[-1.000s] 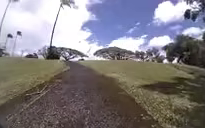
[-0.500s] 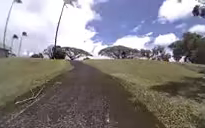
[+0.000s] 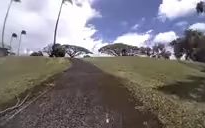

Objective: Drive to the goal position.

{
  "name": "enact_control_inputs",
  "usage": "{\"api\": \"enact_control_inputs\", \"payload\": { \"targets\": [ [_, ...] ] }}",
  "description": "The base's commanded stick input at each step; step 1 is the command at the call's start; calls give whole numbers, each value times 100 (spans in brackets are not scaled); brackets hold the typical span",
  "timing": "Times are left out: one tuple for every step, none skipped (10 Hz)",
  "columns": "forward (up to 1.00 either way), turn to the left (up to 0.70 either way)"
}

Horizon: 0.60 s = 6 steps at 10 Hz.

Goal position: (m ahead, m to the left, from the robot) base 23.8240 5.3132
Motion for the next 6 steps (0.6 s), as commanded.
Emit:
{"api": "enact_control_inputs", "payload": {
  "targets": [
    [70,31],
    [70,5],
    [70,1],
    [70,0],
    [70,0],
    [70,0]
  ]
}}
